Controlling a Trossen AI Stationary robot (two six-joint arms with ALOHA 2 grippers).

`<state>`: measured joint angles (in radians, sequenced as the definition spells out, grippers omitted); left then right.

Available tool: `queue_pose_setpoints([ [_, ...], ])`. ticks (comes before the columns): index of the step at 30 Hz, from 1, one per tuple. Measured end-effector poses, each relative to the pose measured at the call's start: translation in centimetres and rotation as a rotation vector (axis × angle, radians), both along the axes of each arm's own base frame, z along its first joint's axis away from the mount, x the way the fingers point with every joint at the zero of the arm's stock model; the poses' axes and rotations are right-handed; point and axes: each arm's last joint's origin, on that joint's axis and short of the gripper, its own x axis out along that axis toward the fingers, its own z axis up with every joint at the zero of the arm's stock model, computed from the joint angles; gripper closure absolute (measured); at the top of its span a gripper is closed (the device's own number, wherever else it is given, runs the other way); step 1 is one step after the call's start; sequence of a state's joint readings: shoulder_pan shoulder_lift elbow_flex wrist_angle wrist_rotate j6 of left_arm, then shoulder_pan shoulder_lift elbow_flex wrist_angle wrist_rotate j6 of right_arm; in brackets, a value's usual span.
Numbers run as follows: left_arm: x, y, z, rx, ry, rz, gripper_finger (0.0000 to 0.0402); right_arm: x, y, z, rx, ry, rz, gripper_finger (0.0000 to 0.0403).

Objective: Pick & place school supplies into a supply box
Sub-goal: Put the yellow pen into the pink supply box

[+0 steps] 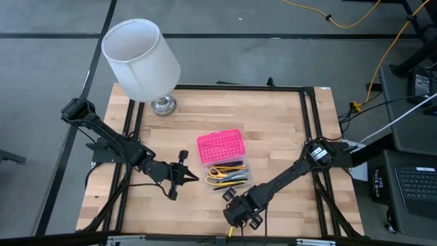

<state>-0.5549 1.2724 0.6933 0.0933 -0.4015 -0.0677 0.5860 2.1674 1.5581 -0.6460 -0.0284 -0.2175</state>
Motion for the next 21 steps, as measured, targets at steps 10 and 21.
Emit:
queue_pose_setpoints([
  [10, 0.00, 0.00, 0.00, 0.000, 0.000, -0.001, 0.0396, 0.06, -0.10, 0.00, 0.000, 0.001, -0.005, 0.0333],
  [21, 0.00, 0.00, 0.00, 0.002, 0.000, -0.002, 0.0396, -0.15, -0.23, 0.13, 0.000, 0.026, -0.048, 0.0363],
])
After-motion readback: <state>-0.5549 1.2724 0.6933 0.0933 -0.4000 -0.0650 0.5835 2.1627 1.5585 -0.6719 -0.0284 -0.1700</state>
